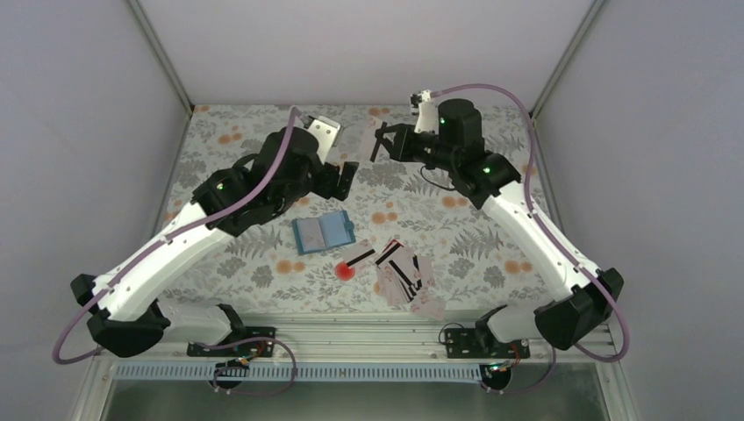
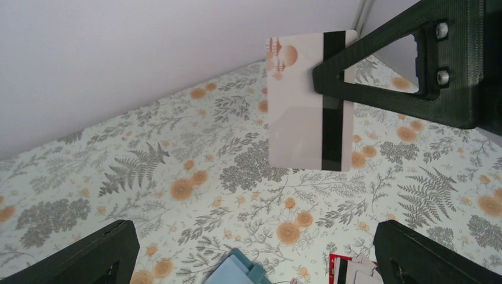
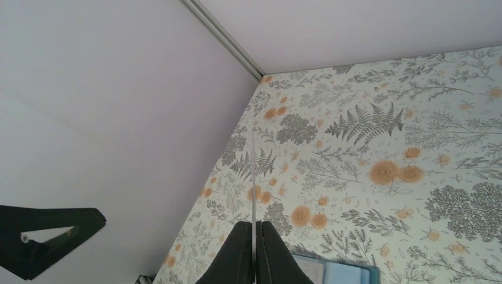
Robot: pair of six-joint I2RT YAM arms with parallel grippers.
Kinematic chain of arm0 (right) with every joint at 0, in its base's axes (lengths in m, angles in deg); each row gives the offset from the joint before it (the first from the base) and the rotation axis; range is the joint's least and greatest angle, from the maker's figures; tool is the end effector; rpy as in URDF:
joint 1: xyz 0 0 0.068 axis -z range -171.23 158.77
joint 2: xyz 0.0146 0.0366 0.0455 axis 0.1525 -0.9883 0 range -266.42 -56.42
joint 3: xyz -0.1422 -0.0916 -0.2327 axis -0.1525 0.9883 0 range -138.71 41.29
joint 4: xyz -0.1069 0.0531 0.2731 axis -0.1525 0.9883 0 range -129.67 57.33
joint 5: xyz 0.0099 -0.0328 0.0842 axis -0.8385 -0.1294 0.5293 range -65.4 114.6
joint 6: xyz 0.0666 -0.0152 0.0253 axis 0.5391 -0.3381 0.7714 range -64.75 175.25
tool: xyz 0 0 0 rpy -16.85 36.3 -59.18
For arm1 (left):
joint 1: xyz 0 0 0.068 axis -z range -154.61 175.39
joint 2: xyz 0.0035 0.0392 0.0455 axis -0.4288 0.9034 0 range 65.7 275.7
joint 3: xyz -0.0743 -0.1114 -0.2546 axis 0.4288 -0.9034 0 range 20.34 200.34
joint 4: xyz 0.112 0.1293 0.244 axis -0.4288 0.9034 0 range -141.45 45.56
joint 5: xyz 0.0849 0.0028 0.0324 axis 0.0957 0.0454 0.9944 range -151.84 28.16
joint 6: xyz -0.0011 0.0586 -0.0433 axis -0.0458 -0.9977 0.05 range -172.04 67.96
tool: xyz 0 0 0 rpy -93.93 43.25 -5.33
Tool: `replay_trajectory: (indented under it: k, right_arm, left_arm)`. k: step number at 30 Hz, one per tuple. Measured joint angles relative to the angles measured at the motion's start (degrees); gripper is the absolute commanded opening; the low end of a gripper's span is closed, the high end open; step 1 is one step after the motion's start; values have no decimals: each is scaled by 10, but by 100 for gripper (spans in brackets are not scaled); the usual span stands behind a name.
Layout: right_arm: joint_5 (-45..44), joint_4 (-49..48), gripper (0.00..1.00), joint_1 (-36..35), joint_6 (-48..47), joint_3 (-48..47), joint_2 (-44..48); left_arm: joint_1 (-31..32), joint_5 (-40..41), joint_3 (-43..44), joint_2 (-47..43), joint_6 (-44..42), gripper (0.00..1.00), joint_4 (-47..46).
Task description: Put the credit cards into the card holder
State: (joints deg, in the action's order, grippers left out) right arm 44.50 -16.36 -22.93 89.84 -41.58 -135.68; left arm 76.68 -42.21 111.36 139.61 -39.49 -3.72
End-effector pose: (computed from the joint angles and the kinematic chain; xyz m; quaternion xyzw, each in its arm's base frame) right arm 0.3045 0.2123 0.4216 -0.0791 0.8076 0.4284 0.3975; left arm 0.2090 -0.2282 0.4559 0.2042 0.8355 -0.1324 0.4926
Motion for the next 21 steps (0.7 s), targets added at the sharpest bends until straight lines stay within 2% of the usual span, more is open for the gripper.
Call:
replay_trajectory:
  k: [6, 9, 16, 21]
  right_arm:
    - [-5, 0, 3, 0, -42, 24, 32]
    - [-1, 0, 3, 4, -78, 40, 50]
    - [56, -4, 3, 46, -135, 70, 90]
    - [107, -4, 3, 63, -155, 73, 101]
  left_arm:
    - [-8, -25, -16, -34, -23, 100, 4]
    - [-34, -83, -22, -44, -31, 100, 1]
    - [-130, -283, -31, -61, -39, 100, -37]
    - [-152, -362, -19, -63, -35, 100, -54]
